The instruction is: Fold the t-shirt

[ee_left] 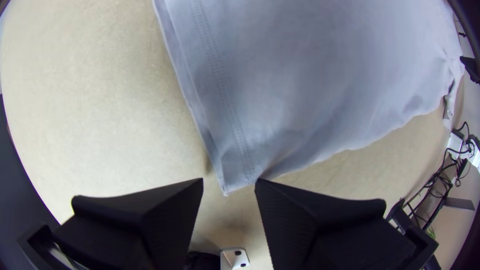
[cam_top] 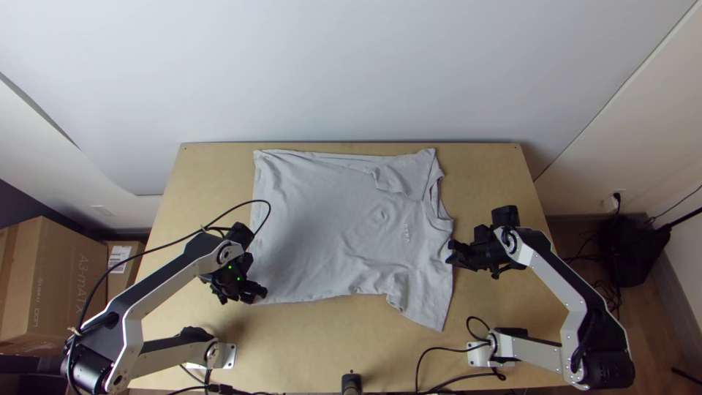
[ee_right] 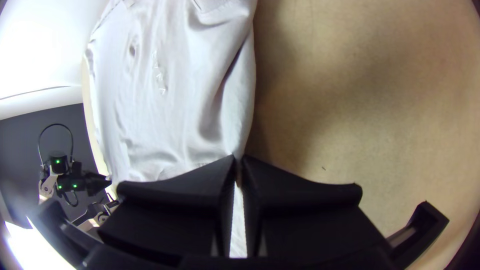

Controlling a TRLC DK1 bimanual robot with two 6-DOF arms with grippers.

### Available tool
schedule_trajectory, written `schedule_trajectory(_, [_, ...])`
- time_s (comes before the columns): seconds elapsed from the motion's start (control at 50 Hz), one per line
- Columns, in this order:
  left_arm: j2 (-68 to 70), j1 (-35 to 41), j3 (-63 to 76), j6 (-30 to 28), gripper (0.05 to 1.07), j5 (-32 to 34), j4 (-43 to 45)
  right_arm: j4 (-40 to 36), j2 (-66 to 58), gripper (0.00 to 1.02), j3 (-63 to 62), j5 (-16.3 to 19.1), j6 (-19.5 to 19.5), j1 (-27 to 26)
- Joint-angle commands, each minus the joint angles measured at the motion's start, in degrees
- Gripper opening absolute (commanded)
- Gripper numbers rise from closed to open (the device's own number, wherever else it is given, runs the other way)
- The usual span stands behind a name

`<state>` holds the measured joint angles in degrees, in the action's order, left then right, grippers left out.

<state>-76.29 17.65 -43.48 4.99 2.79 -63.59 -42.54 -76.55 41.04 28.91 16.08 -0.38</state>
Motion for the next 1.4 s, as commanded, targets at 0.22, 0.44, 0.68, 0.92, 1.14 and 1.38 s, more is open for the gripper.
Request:
schedule_trajectory(0.22, [-2.28, 1.51, 1.21, 0.1, 0.08, 2.05, 3.12, -1.84, 1.85, 0.02, 2.56, -0.61, 0.89, 0.12])
schedule_trajectory(0.44, [2.2, -1.92, -0.2, -3.06, 0.08, 2.05, 2.16, -4.39, 4.31, 0.02, 4.4, -0.78, 0.62, -2.61])
schedule_trajectory(0.68, [4.84, -13.78, -6.17, -6.14, 0.08, 2.75, -0.57, -5.36, 7.74, 0.02, 6.25, -0.69, -1.13, -7.0])
schedule_trajectory(0.92, [7.47, -20.81, -13.47, -3.76, 0.08, 5.65, 2.86, -6.76, 13.27, 0.02, 13.9, -0.52, -0.96, -4.36])
schedule_trajectory(1.14, [10.02, -20.2, -25.77, 1.6, 0.08, 5.56, 9.63, -8.96, 10.99, 0.02, 29.72, -0.78, 0.27, -2.69])
schedule_trajectory(1.38, [3.78, -20.81, -43.18, 6.61, 0.08, 2.75, 12.97, -7.73, 5.36, 0.02, 47.56, -5.09, -2.89, -1.81])
